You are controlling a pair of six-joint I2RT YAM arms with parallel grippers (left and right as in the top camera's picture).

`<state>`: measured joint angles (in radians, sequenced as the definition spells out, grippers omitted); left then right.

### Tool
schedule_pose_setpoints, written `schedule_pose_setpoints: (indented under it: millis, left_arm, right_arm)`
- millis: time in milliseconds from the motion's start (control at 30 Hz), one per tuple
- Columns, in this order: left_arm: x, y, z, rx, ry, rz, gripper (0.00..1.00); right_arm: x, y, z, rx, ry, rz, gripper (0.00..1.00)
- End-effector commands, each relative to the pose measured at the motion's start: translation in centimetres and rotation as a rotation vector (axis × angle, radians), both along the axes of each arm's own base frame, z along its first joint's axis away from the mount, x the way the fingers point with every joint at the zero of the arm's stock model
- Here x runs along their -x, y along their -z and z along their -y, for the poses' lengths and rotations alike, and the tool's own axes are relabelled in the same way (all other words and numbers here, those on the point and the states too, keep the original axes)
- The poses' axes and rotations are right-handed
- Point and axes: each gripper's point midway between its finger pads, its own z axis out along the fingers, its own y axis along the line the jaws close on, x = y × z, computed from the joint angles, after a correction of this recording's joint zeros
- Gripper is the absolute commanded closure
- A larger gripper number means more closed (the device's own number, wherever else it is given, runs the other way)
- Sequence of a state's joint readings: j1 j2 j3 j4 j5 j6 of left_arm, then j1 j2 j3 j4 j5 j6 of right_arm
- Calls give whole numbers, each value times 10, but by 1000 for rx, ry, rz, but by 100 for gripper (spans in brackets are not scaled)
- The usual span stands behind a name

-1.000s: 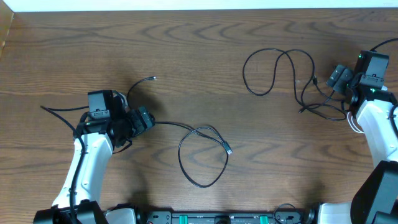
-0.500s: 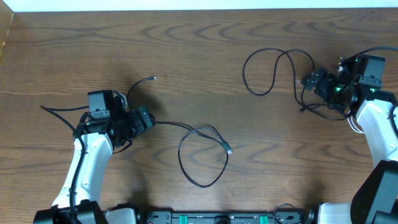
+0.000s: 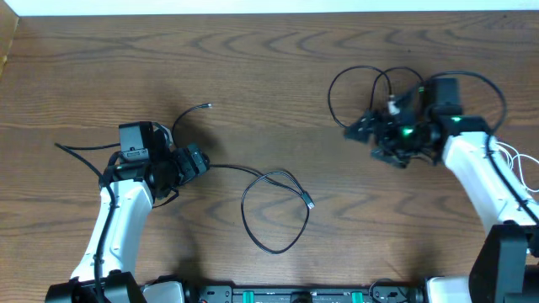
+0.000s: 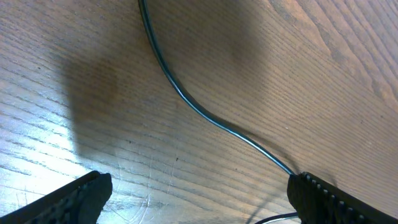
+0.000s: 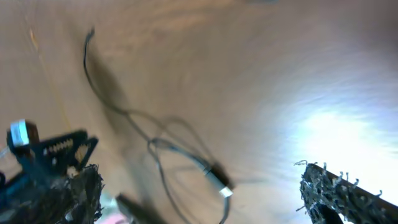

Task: Untangle cables

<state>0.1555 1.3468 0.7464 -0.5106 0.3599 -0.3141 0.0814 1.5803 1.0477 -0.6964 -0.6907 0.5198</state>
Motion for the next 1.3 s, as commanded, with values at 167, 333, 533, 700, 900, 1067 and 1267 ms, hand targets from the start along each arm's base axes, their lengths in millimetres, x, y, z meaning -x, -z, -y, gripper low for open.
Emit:
schedule_pose_setpoints:
  millis: [167,333,533,700,900,1067,1267]
  left_arm:
    - [3,5,-2,-9,-4,-12,5]
    - [2,5,-2,-9,-4,-12,5]
    - [3,5,-2,-9,-4,-12,5]
    - [3,5,-2,-9,-4,-12,5]
    - [2,5,-2,-9,-4,-11,4]
    - [2,5,-2,-9,-4,-10,5]
    - [2,4,-2,-9,-4,-8,4]
  right_arm:
    - [19,3,-39,-5,-63,-64,1]
    - [29,2,-56,-23,-40,-136,27]
    - [45,0,-93,-37,-27,-205,32]
    - [51,7,-122,24,102,-247,37]
    - [56,12,-152,89,299,-216,48]
    - [63,11,-169,87,477,-209,69]
    - [67,6,-184,51,647,-153,81]
